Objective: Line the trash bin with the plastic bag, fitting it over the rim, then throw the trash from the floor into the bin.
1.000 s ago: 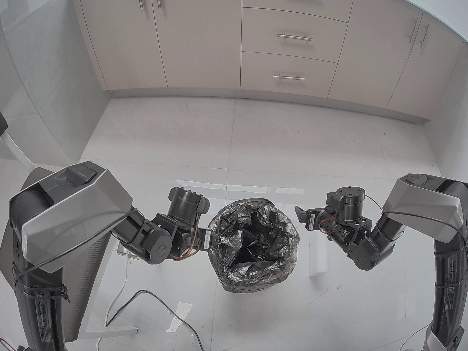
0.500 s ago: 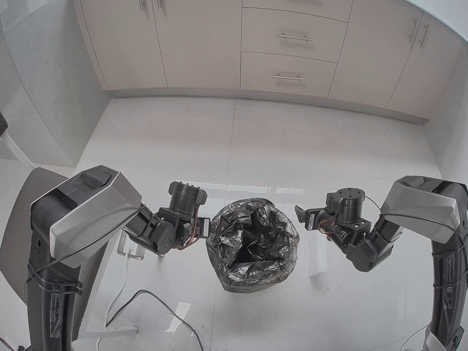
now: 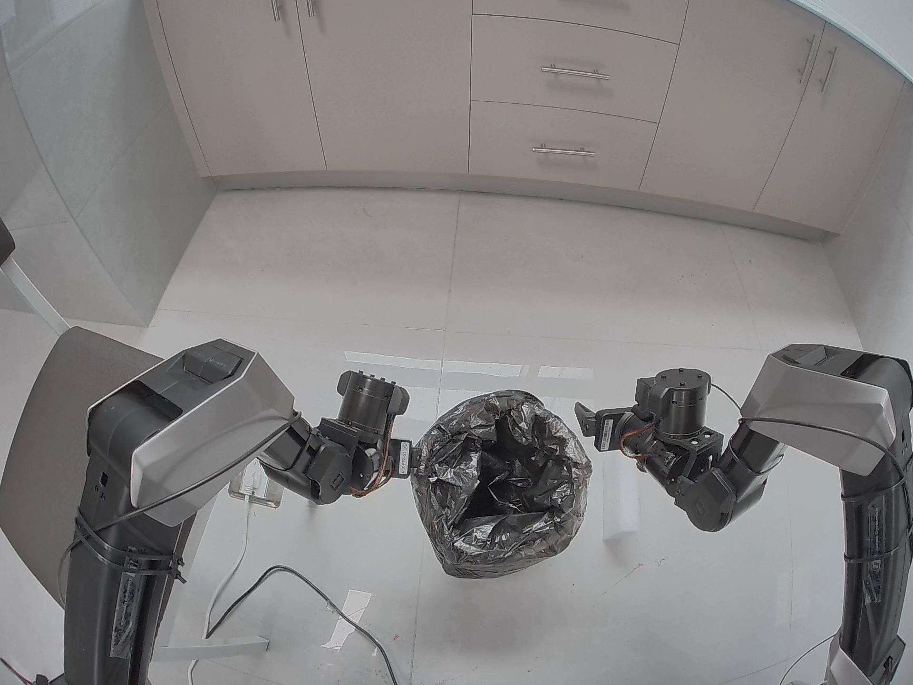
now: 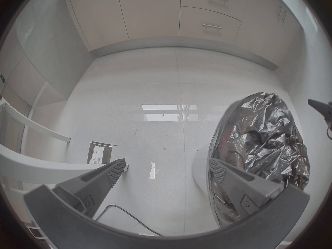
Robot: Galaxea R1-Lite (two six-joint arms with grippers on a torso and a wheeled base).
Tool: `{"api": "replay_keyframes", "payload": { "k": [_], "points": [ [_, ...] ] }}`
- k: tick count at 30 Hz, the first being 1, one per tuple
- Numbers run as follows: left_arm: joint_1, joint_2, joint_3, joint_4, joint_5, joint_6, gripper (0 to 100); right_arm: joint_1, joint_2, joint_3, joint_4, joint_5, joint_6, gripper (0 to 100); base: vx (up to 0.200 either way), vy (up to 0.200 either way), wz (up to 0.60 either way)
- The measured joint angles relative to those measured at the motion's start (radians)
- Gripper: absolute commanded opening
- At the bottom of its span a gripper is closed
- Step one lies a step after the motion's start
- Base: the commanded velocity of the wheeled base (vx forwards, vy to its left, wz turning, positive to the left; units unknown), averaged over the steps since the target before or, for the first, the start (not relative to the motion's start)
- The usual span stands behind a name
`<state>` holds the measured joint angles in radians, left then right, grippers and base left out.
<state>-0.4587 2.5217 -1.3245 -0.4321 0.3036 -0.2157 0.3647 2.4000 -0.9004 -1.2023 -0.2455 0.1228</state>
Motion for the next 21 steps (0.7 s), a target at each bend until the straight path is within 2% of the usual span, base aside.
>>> {"api": "replay_keyframes", "payload": {
  "k": [21],
  "points": [
    [0.008, 0.039, 0.000, 0.019, 0.000, -0.005, 100, 0.000, 0.013, -0.009, 0.000, -0.001, 0.000, 100, 0.000, 0.000, 0.00]
  ]
}}
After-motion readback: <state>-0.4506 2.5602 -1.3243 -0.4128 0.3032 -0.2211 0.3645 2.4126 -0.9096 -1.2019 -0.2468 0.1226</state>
